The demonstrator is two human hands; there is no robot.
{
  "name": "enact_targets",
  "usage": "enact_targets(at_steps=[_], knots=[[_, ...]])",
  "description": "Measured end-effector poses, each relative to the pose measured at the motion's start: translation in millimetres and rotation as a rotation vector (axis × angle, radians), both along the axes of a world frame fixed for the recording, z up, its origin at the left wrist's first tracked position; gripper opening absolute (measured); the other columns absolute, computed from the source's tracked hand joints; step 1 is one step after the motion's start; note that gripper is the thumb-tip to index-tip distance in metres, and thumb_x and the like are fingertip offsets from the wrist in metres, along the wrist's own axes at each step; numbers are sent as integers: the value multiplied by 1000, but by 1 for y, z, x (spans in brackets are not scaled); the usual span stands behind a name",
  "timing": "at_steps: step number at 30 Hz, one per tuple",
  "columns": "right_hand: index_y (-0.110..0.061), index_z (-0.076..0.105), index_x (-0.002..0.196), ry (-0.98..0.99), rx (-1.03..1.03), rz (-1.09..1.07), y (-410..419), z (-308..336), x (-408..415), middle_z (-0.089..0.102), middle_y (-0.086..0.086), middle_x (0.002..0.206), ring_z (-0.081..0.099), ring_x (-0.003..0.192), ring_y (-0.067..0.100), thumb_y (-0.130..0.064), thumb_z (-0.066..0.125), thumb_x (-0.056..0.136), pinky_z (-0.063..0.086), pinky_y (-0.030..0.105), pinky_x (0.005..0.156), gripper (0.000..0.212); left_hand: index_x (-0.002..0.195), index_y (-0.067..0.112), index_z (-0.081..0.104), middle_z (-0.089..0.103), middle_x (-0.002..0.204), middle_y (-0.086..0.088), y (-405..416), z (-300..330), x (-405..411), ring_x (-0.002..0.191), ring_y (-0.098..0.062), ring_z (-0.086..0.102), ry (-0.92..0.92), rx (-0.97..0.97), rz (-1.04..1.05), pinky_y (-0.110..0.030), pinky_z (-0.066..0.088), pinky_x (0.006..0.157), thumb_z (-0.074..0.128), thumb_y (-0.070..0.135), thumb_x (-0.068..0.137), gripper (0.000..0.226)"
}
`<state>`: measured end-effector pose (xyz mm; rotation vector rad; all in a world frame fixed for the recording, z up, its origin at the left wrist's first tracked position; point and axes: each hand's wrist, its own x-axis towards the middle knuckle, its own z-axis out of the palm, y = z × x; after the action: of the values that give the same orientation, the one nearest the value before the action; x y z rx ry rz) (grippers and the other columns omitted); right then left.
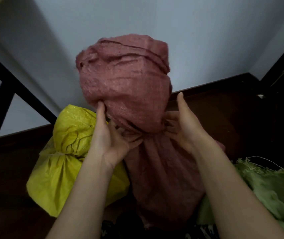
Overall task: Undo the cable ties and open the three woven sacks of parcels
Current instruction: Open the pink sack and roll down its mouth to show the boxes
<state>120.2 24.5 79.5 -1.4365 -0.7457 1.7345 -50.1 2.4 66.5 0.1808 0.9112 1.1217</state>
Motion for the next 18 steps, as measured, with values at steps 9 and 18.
enact_targets(at_steps=[9,18], knots=[[-36,49,137,402,15,-38,-29,36,19,56,4,131,54,119,35,-89,38,69,47,68,83,86,94,10,70,72,96,-12,-29,21,20,91,-16,65,292,168,-14,-30,52,89,55,16,79,22],[-6,66,117,399,31,-249,-19,28,25,71,20,104,71,88,33,-14,62,86,58,47,71,33,90,15,64,67,71,9,-34,23,6,55,-6,57,600,268,18,-19,43,51,50,14,95,15]])
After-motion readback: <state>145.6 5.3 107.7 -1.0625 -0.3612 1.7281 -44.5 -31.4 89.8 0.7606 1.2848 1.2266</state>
